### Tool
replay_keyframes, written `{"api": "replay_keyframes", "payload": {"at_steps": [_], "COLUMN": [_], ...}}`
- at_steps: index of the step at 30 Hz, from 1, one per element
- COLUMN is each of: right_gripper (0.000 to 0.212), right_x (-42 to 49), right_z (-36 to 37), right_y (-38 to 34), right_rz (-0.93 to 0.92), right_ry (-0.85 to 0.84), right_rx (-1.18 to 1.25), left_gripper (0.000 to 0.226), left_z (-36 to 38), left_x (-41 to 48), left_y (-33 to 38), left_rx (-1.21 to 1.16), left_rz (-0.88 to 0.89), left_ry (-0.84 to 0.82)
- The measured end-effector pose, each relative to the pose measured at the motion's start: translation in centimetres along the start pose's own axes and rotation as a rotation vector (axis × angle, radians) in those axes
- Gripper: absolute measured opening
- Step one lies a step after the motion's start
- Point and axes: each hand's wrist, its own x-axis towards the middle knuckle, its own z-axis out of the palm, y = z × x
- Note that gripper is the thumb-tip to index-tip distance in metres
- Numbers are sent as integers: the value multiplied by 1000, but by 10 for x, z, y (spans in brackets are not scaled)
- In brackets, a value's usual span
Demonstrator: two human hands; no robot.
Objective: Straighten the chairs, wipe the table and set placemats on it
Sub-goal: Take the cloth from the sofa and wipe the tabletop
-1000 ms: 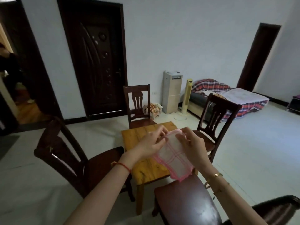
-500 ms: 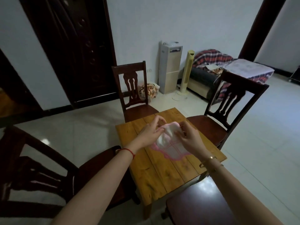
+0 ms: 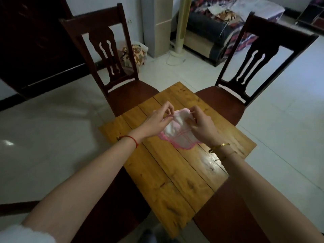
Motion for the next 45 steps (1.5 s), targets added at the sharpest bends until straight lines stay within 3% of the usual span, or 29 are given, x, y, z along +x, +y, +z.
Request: {"api": "replay_keyframes", "payload": {"at_steps": [3,9,14,22,28,35,37,40,43,45], "right_gripper": [19,17,16,19,23,23,23,40,62,66], "right_x": [16,38,50,94,141,186,187,172,147,138], "right_z": [25,82,116,172,205,233,240,249,252,255], "right_y": [16,69,117,196,233,268,272,279,280,282], "right_rz": [50,163,214,221,125,-10,-23,-63,-156,-213], "right_ry": [7,-11,-62,-115,-21,50,30,-6,-208,-315], "right_rx": [-10,-26,-40,-70,127,8,-69,-267,-401,-477], "left_gripper": [9,50,46,40,36,30,32,36,38,41], "left_z": [5,38,77,139,164,174,177,180,179,175], "left_x": [18,52,73,121,168,204,205,198,185,175], "left_y": [-31,-97,-136,-211,-264,-297,-307,-317,-325,-330], "left_rx": [-74,-183,-334,-271,-132,-74,-30,105,321,446], "left_rz": [14,22,-95,-226,-231,-200,-198,-124,-54,-118], "left_ry": [-68,-238,-292,-177,2,114,100,105,176,215]}}
